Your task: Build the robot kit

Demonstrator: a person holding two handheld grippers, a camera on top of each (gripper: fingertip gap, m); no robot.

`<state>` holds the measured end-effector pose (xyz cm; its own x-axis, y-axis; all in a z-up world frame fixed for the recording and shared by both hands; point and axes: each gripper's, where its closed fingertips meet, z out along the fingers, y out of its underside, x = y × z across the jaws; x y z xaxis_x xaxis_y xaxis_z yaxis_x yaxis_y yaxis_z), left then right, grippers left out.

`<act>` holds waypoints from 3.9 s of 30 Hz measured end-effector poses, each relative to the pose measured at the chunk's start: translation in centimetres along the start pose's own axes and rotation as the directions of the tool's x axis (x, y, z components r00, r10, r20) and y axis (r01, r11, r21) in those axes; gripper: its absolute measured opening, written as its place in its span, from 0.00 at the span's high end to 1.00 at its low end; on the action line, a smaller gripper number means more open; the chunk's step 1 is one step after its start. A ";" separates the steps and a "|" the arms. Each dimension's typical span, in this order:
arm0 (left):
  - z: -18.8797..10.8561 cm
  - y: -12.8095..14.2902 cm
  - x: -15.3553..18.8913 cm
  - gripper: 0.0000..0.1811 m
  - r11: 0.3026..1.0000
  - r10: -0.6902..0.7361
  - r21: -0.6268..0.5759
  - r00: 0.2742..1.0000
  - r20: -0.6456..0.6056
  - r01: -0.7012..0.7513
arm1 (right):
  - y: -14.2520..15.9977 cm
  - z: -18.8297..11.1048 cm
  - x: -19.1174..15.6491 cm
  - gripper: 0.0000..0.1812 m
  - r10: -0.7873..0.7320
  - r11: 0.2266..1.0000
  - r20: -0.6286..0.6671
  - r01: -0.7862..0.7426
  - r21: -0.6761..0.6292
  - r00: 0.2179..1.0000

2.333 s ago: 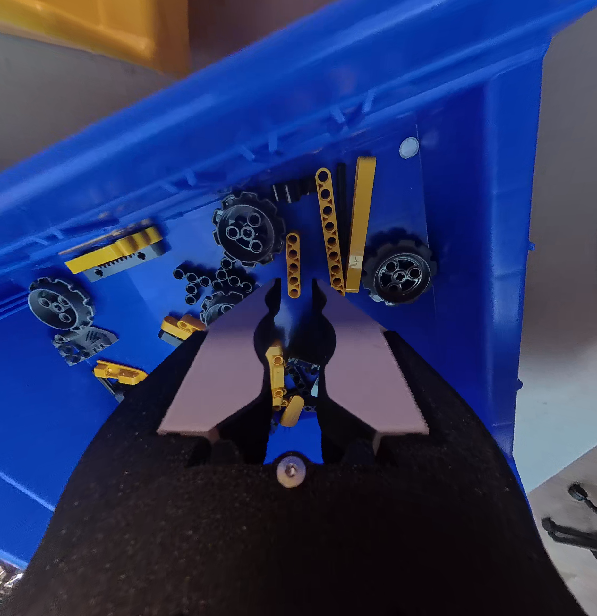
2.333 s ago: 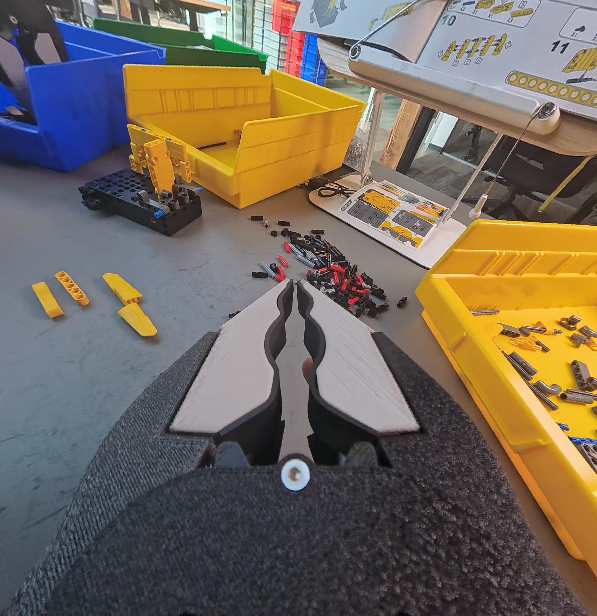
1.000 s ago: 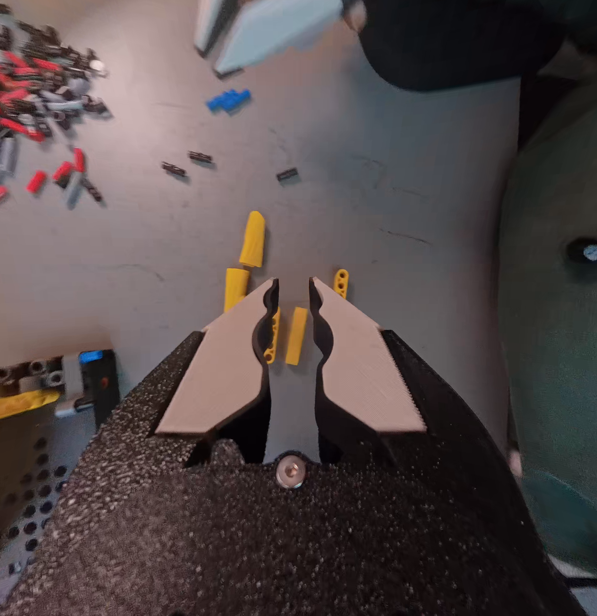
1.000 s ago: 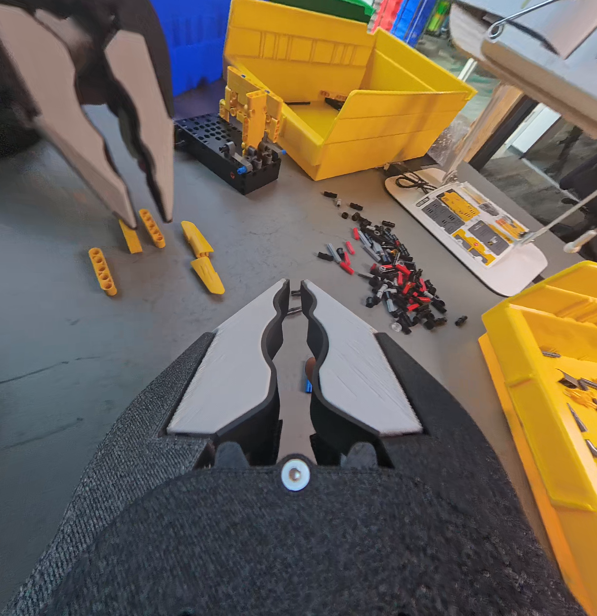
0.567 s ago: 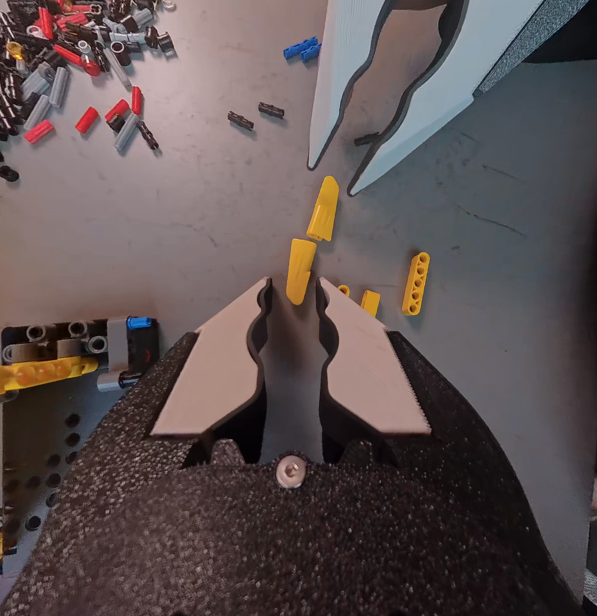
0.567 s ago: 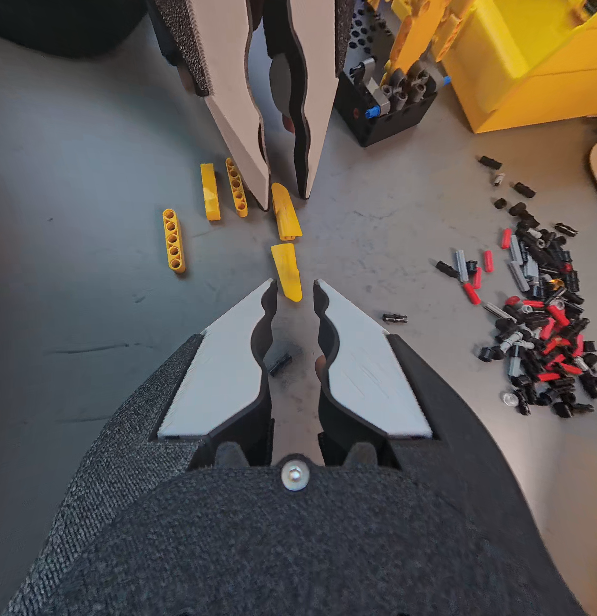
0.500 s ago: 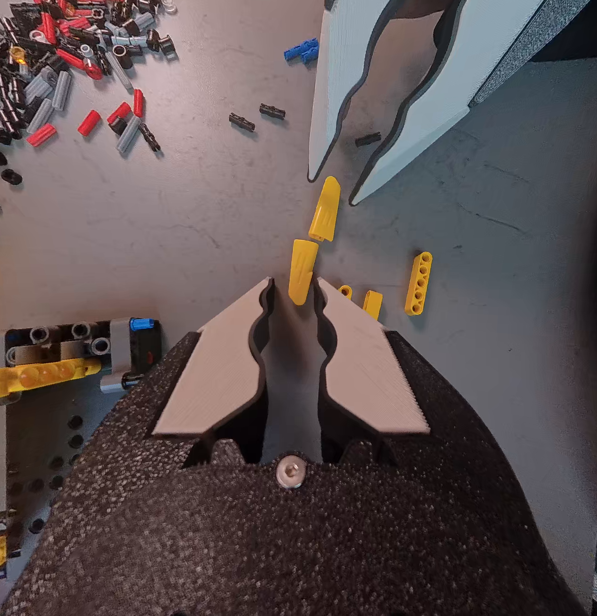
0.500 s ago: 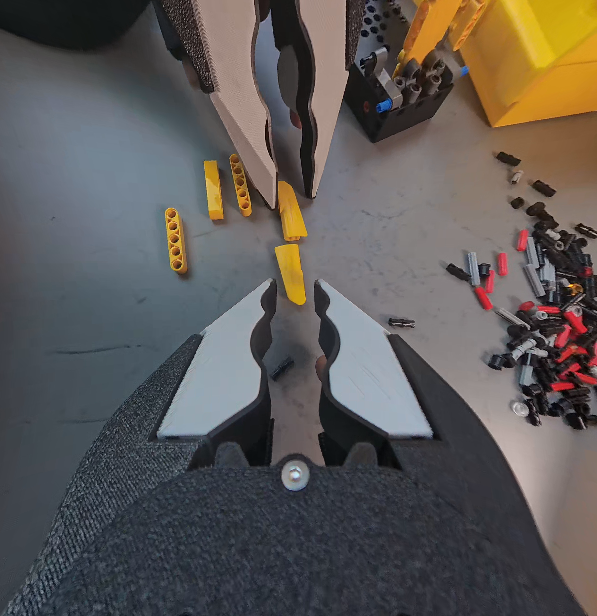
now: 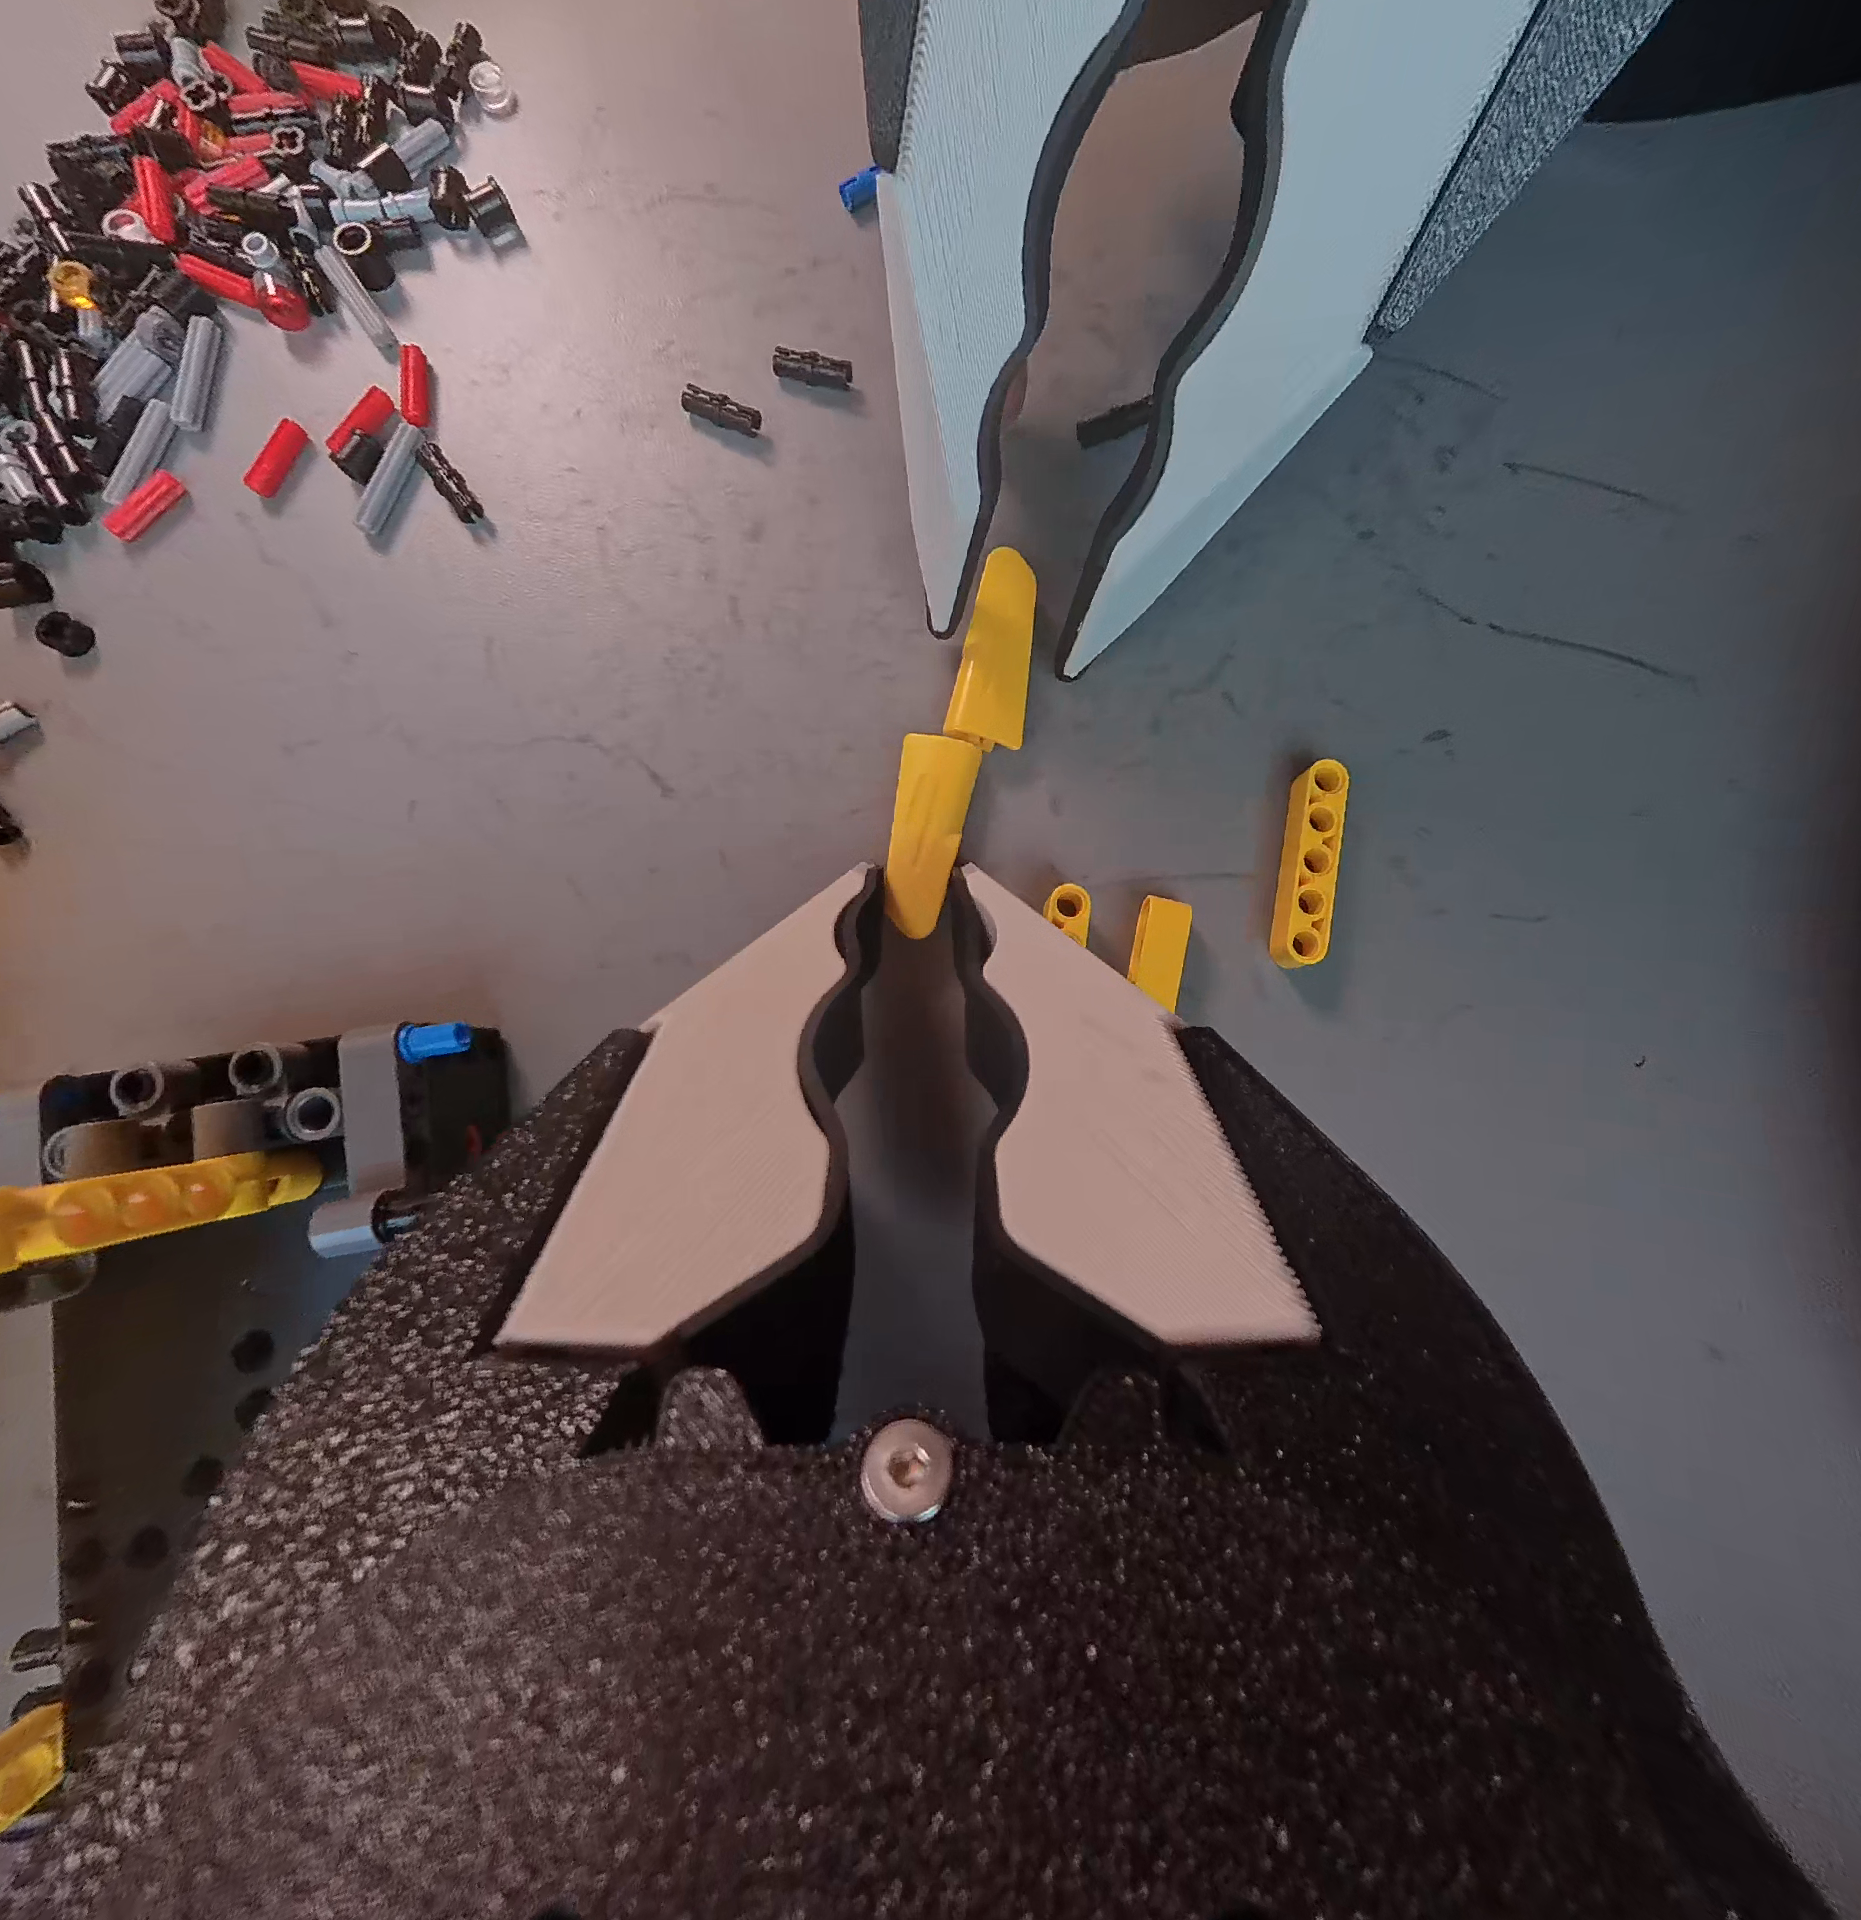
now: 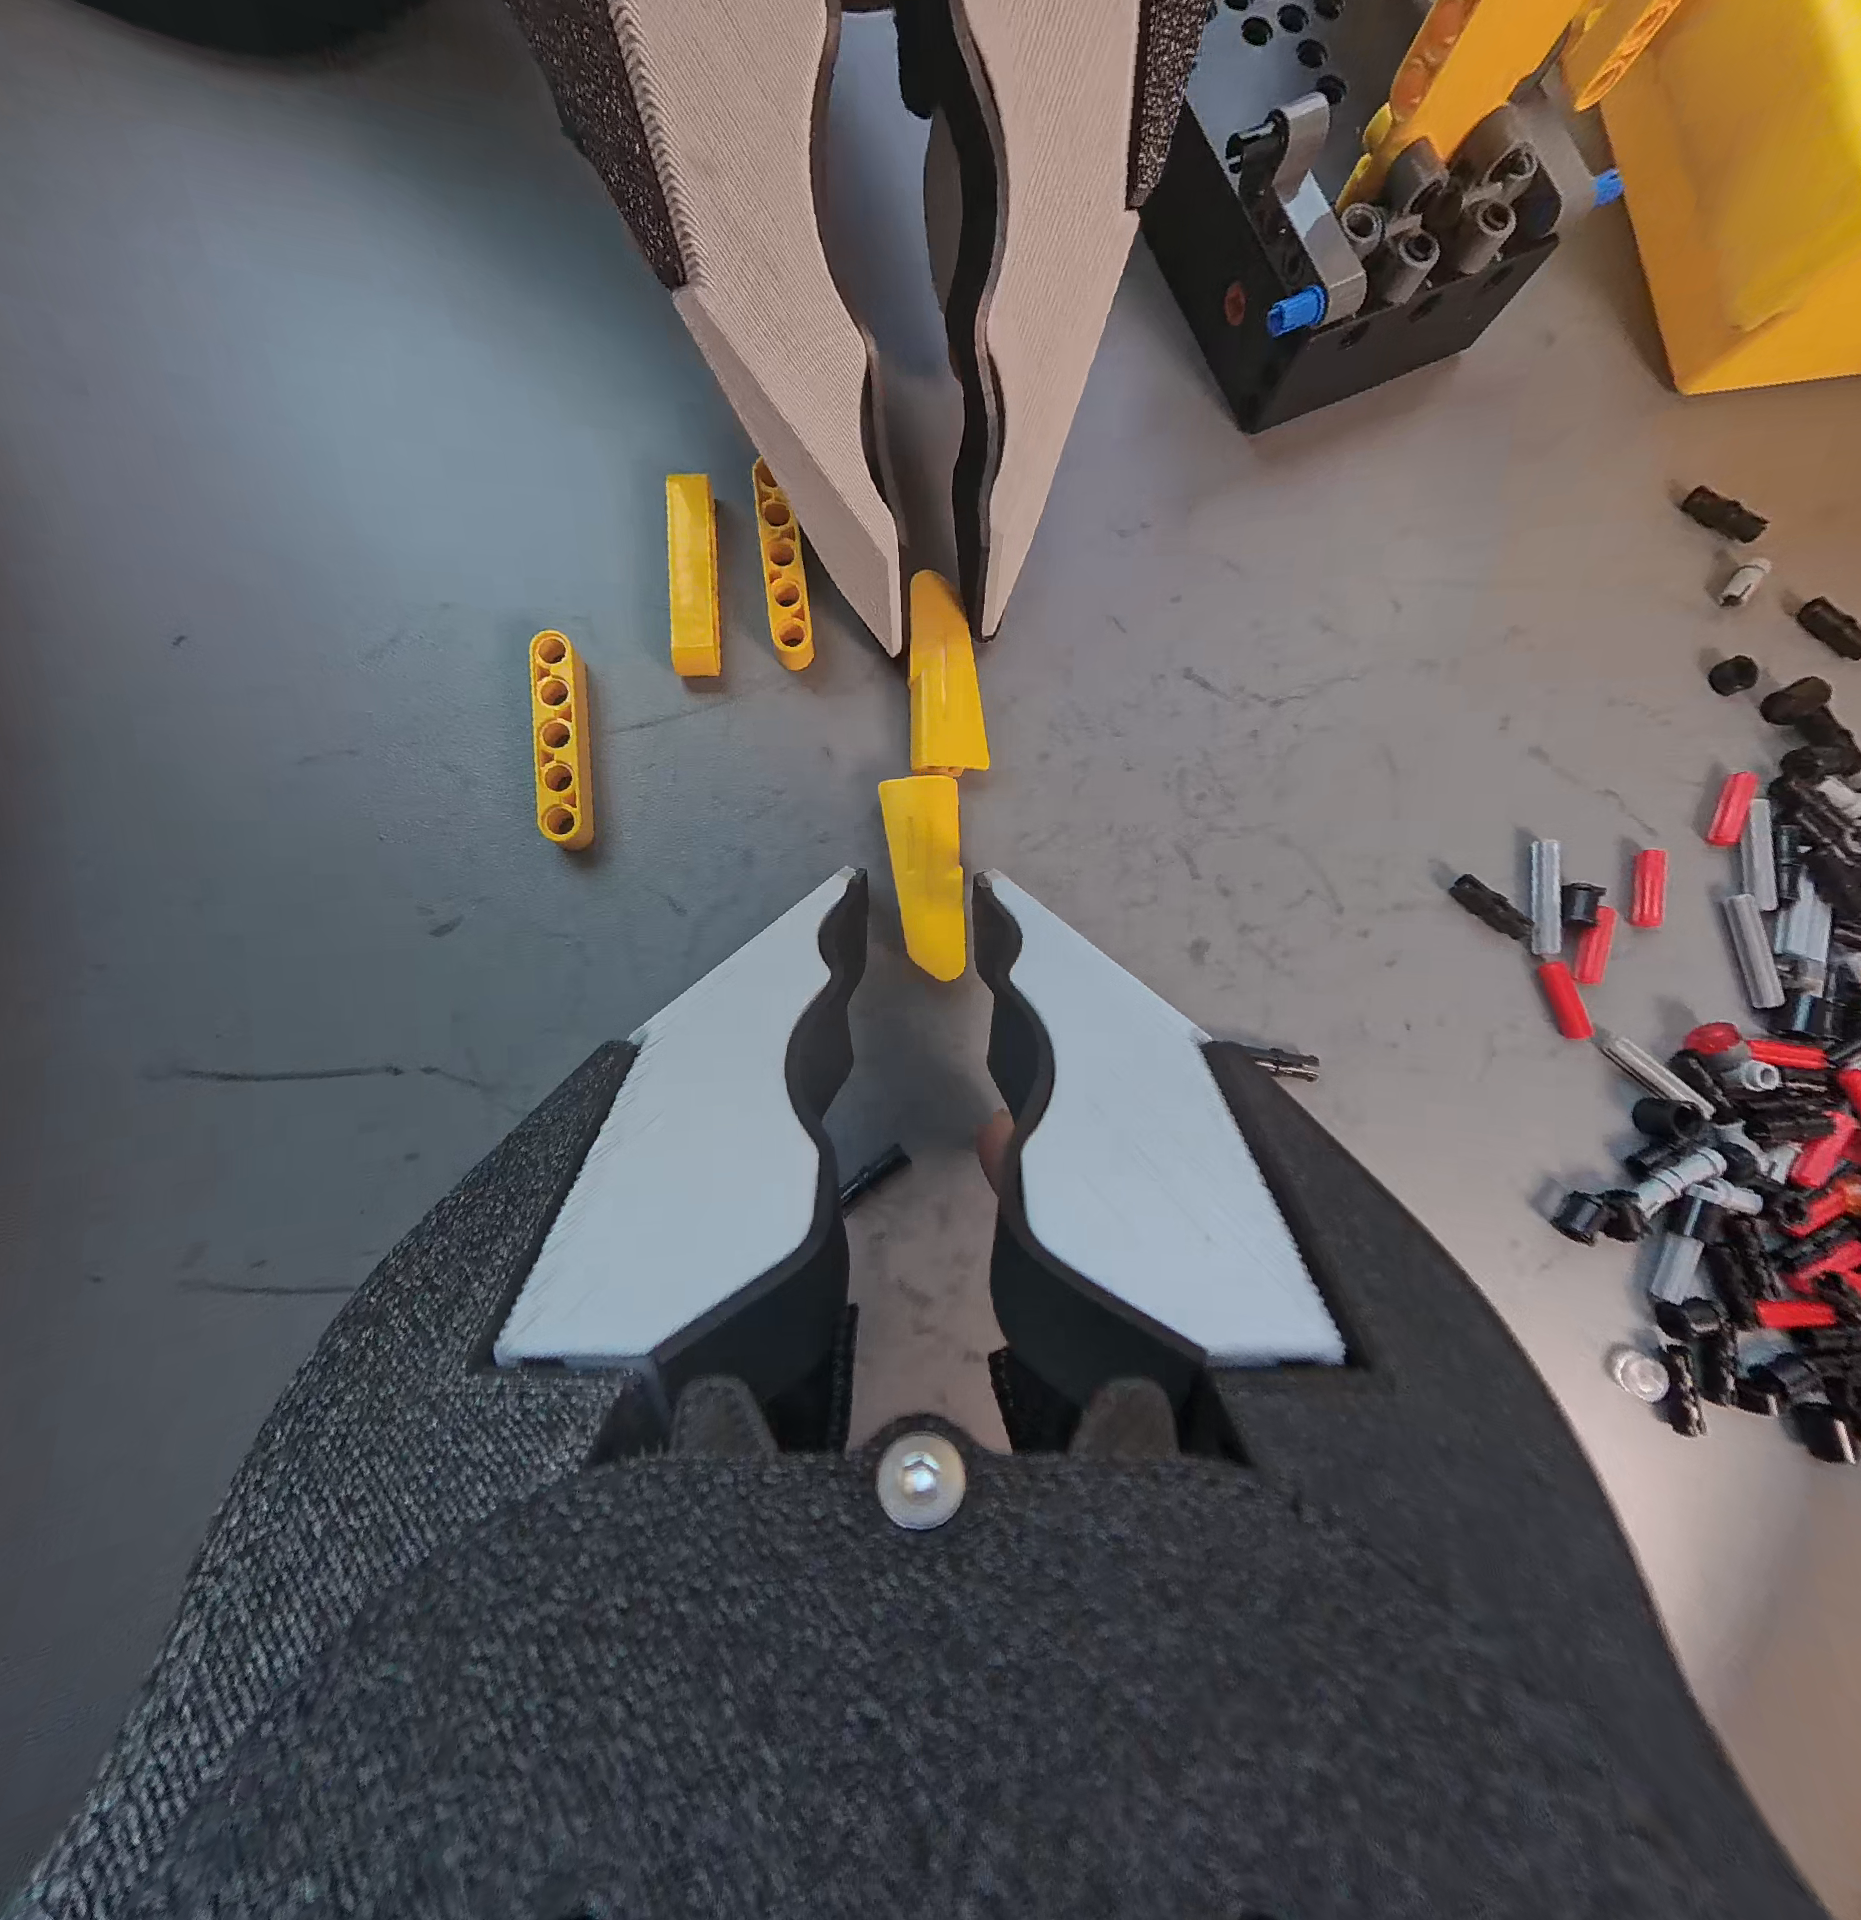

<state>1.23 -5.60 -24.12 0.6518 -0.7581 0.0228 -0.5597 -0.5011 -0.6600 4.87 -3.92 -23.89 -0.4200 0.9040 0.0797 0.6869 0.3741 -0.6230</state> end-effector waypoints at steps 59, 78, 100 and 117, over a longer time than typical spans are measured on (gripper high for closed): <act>-1.4 1.5 -1.1 0.94 0.996 -0.075 0.052 0.997 -0.003 0.075 | 0.5 -0.1 2.1 0.92 0.037 0.999 0.008 -0.037 -0.011 0.999; -2.0 1.8 -1.1 0.90 0.998 -0.002 0.057 1.000 0.021 0.000 | -2.9 -0.6 1.3 0.90 -0.142 0.977 -0.076 0.152 0.149 0.987; -8.9 -6.0 -1.0 0.89 0.730 -0.252 0.514 0.877 -0.410 0.450 | -9.8 -7.2 2.2 0.96 0.381 0.467 0.705 -0.783 0.412 0.598; -10.8 -9.3 -0.4 1.00 0.512 -0.306 0.511 0.703 -0.642 0.690 | -11.4 -7.4 -0.1 0.94 0.283 0.381 0.835 -0.855 0.353 0.471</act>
<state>0.65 -5.18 -9.88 0.3008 -0.6475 0.7001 0.4244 -0.5665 -0.7063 1.46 -6.70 -11.04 -0.4988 0.3589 -0.7889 0.4113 -0.7032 -0.5799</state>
